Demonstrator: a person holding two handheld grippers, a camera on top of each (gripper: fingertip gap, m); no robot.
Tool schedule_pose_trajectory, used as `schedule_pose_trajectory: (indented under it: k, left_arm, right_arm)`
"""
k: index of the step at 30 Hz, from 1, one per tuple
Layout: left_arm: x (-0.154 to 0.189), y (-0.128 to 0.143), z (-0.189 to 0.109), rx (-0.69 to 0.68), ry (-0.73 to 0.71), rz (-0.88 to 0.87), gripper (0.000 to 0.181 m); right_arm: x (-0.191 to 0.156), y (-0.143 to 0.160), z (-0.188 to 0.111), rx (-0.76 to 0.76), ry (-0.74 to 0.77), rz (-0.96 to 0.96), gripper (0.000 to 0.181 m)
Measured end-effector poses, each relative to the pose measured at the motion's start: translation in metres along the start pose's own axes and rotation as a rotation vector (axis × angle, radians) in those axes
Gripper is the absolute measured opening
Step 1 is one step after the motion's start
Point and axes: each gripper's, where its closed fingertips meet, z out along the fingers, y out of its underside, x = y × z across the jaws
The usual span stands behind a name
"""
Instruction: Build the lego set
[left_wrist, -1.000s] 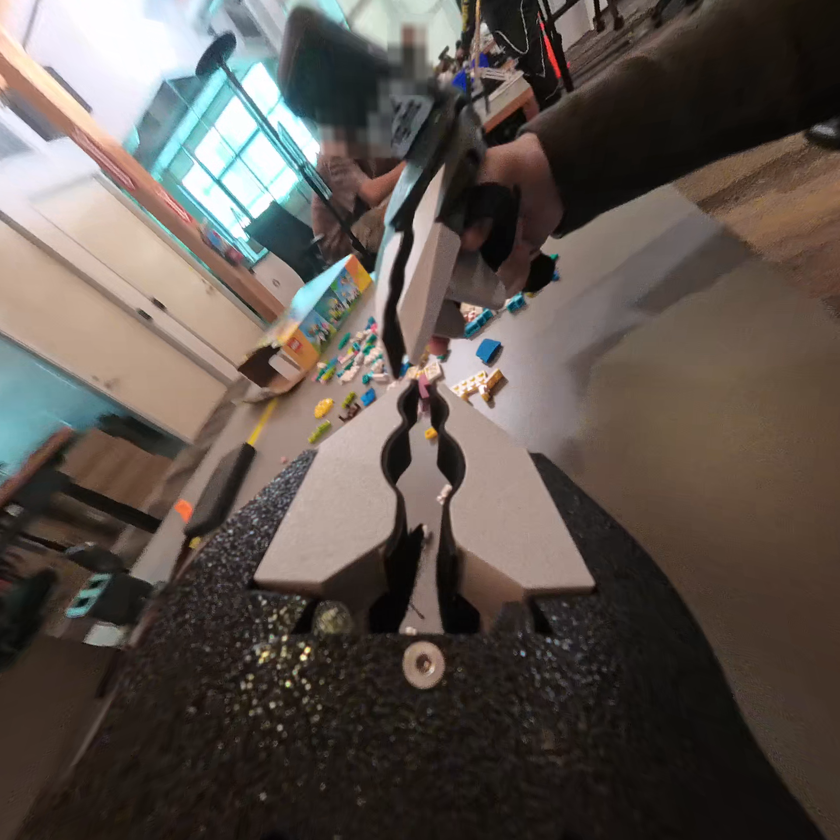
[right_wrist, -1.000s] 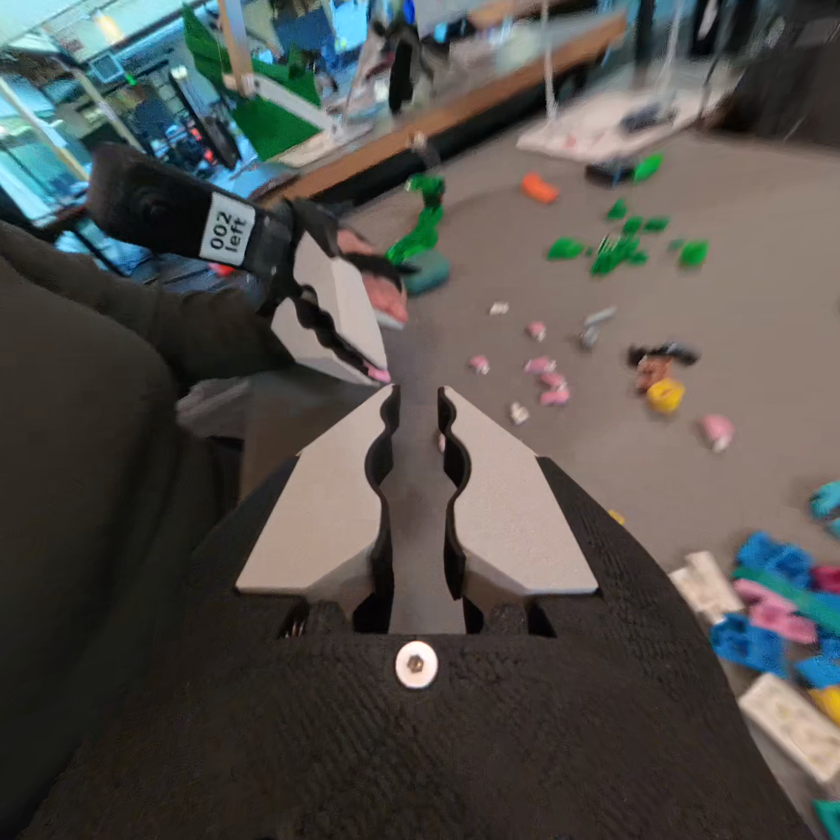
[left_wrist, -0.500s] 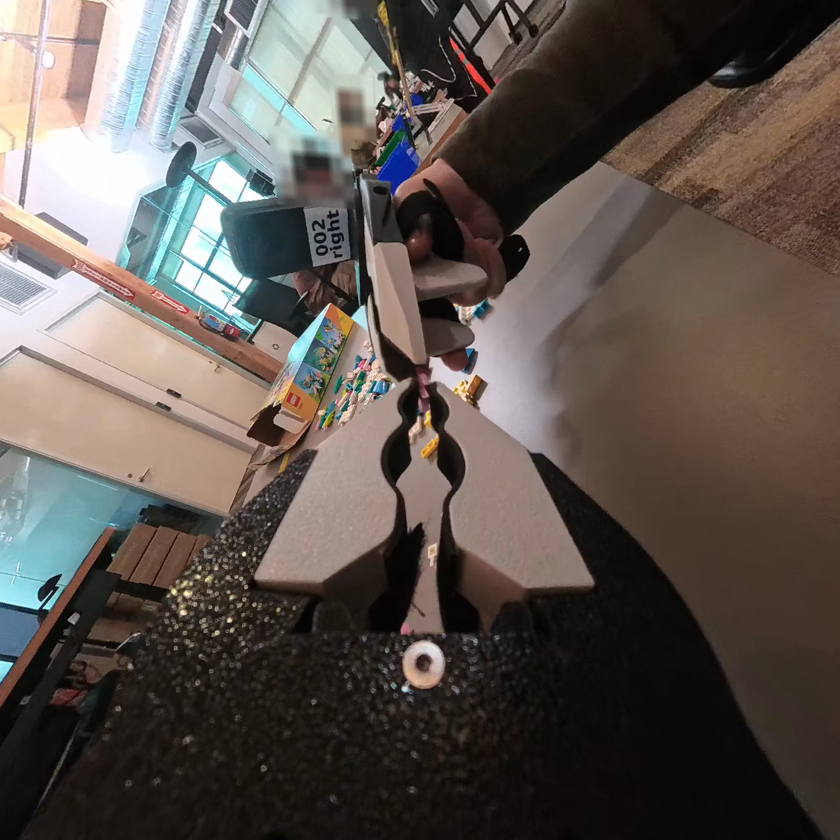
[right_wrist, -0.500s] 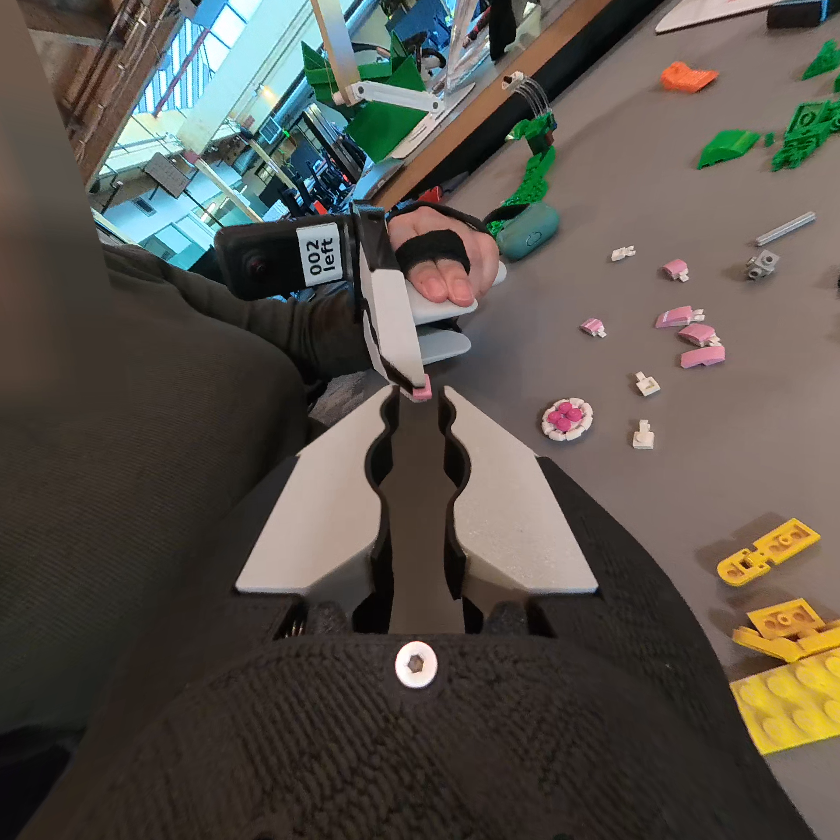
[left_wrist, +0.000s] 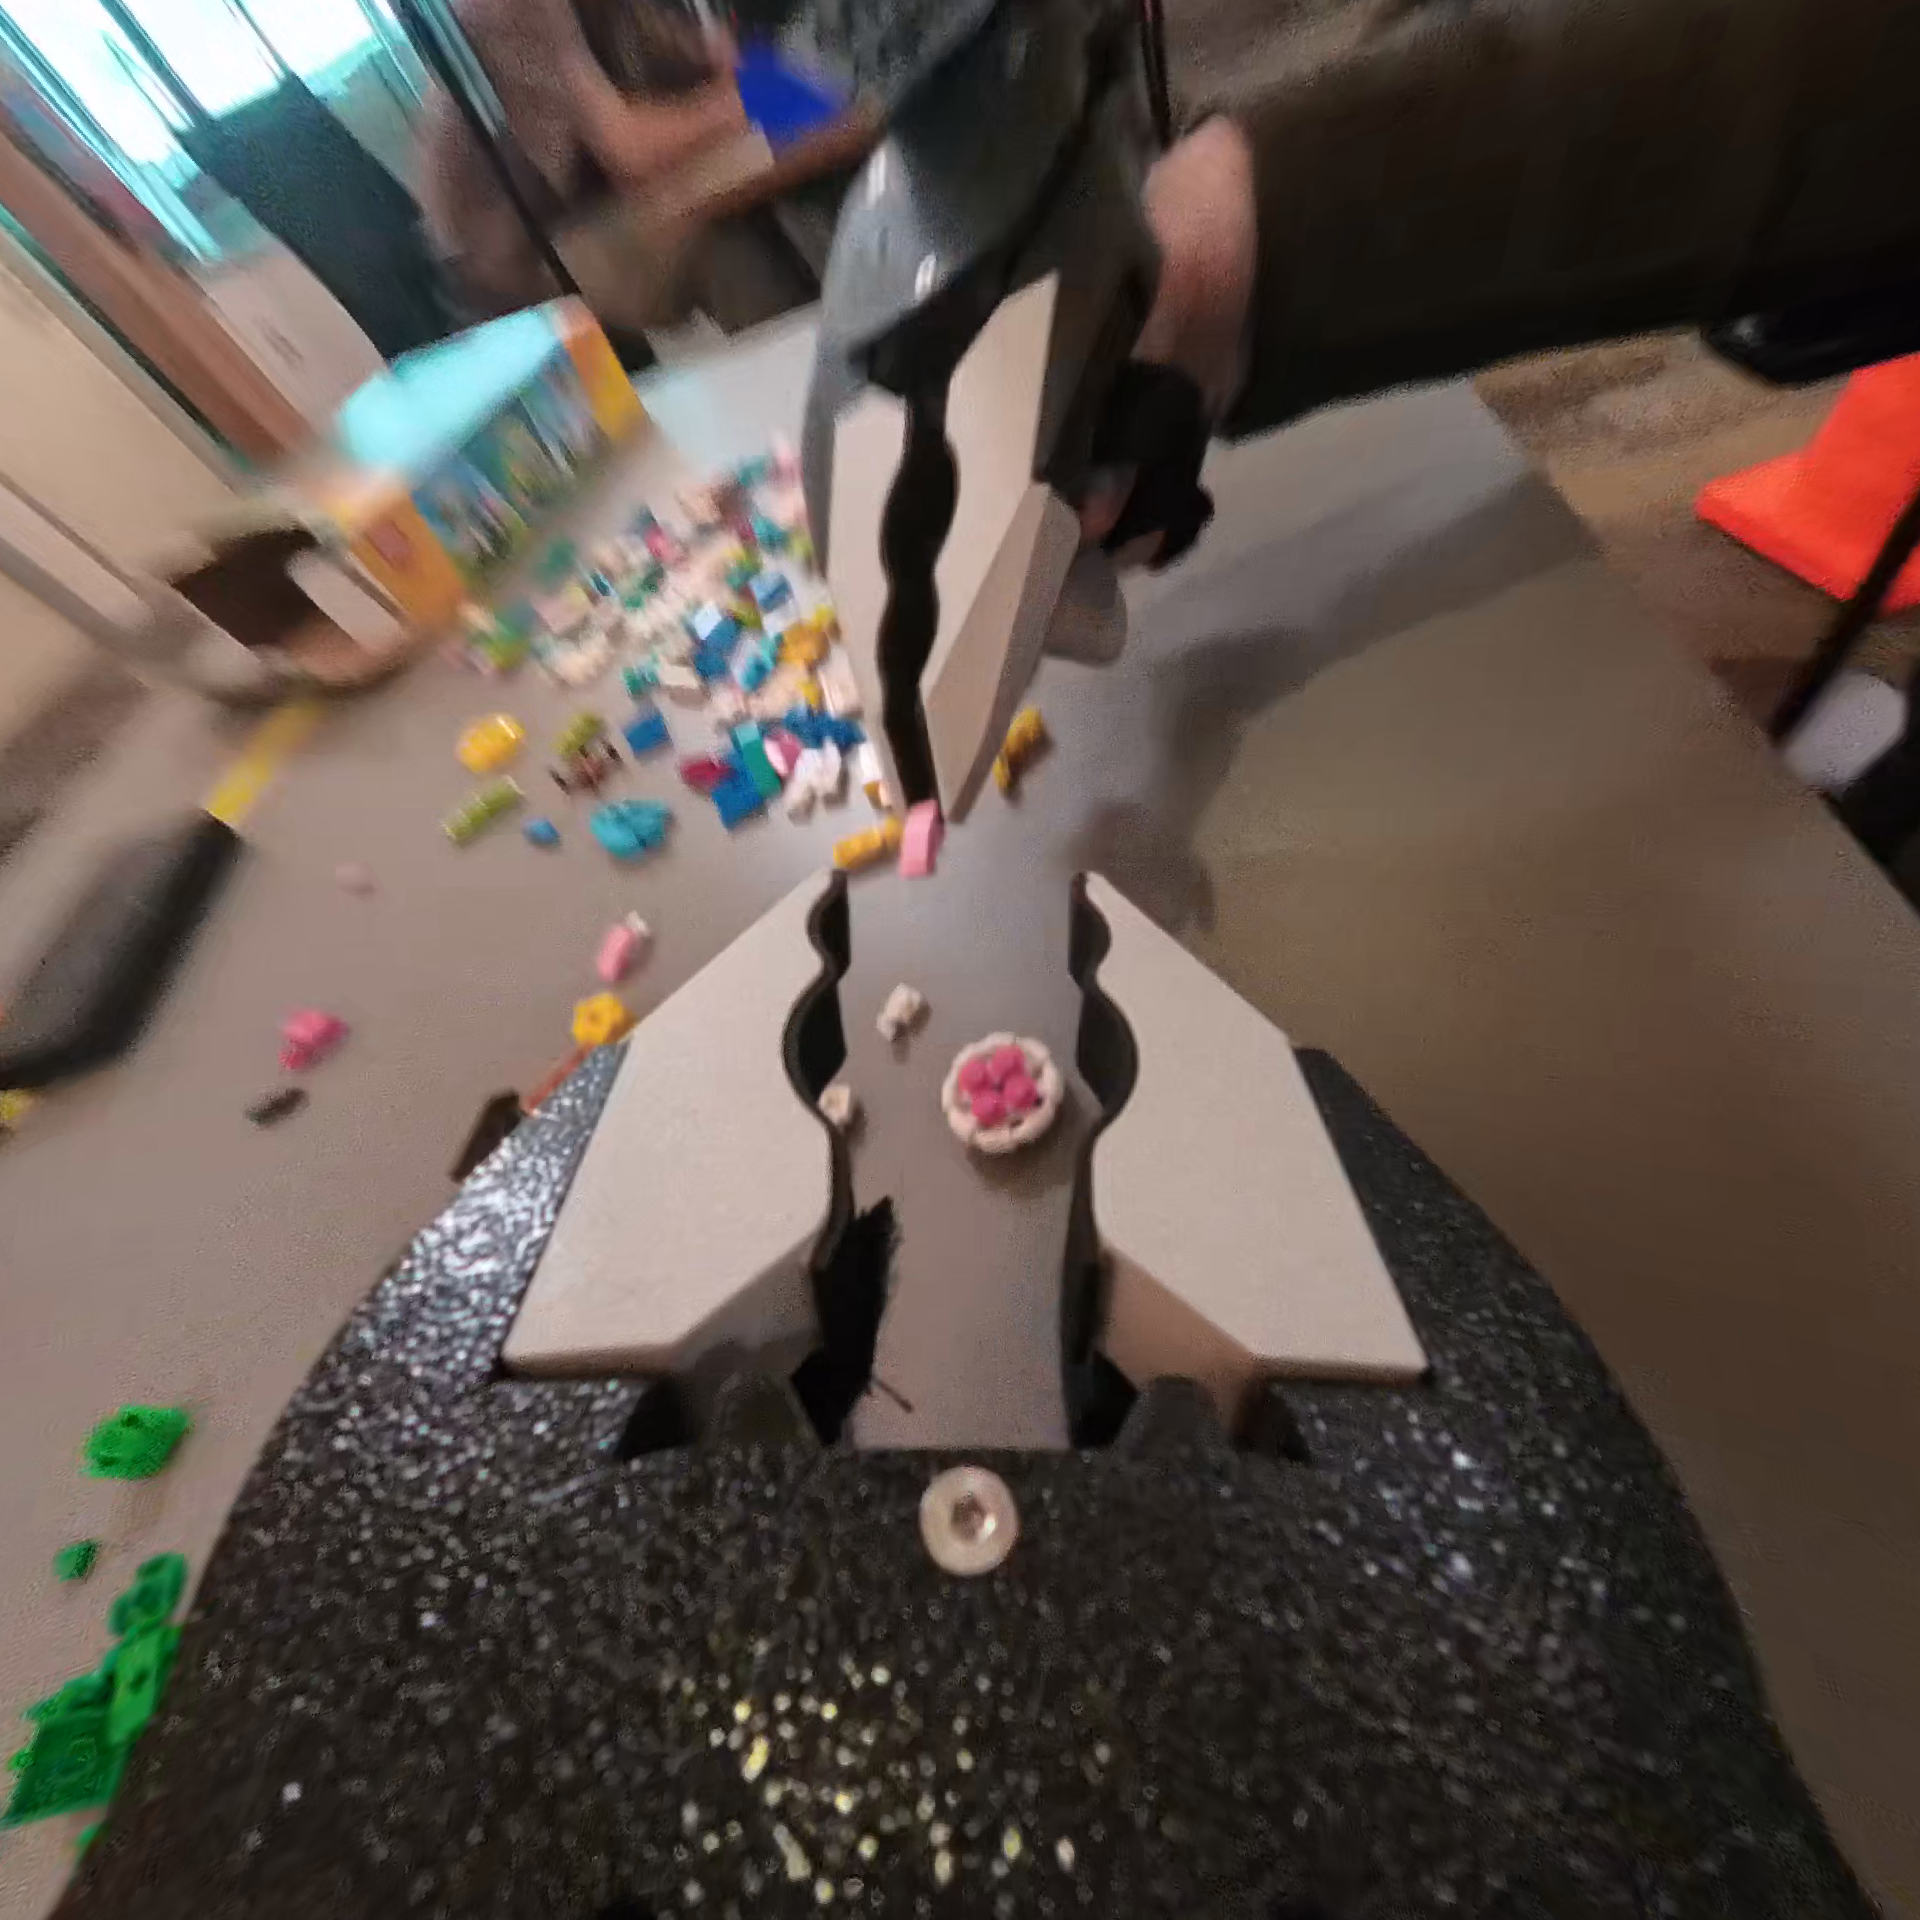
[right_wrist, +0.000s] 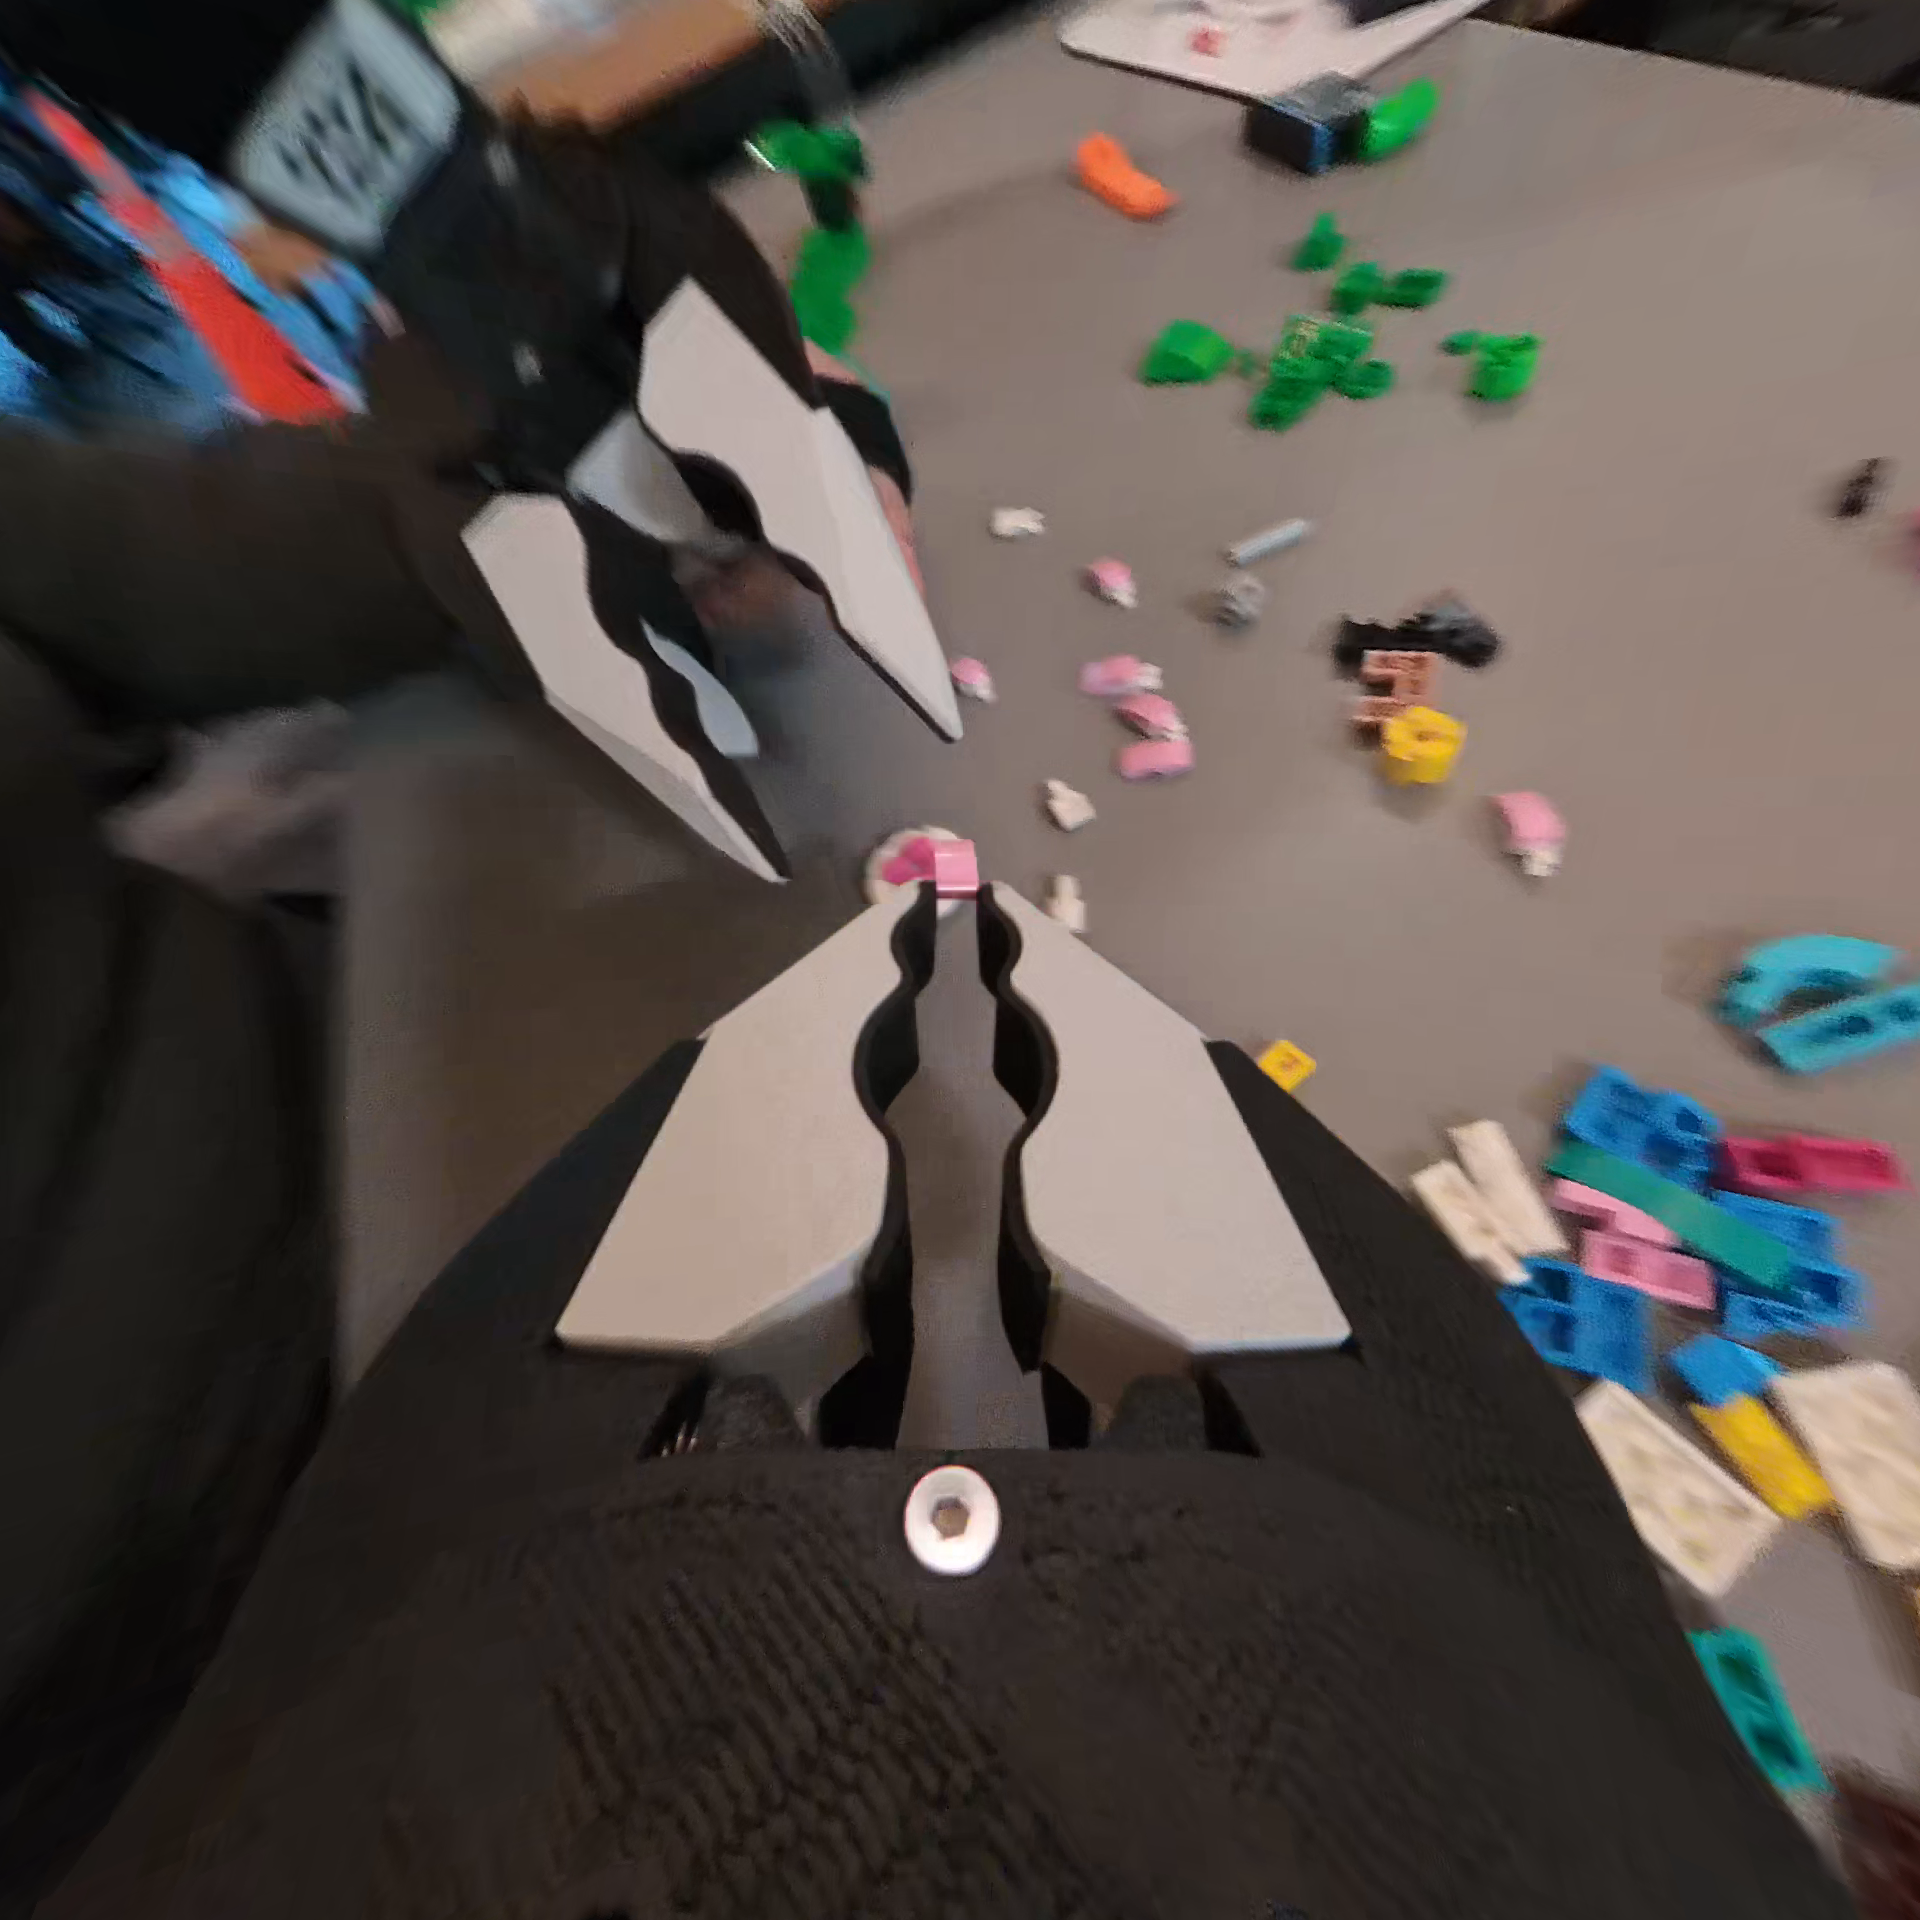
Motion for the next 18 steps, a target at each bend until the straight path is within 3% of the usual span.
schedule_pose_trajectory:
  k: [3,7,12,18]
  left_arm:
    - [-0.011,0.023,0.009,-0.146,0.07,-0.033,0.03]
    - [-0.024,0.036,0.017,-0.236,0.15,-0.028,0.012]
    - [-0.027,0.05,0.023,-0.321,0.256,-0.001,0.009]
    - [-0.02,0.058,0.028,-0.315,0.369,-0.056,0.011]
  right_arm:
    - [0.012,0.011,0.011,-0.069,0.118,-0.106,0.006]
    - [0.02,0.02,0.02,-0.122,0.184,-0.172,0.006]
    - [0.024,0.024,0.023,-0.135,0.21,-0.176,0.006]
    - [0.025,0.027,0.025,-0.135,0.213,-0.171,0.007]
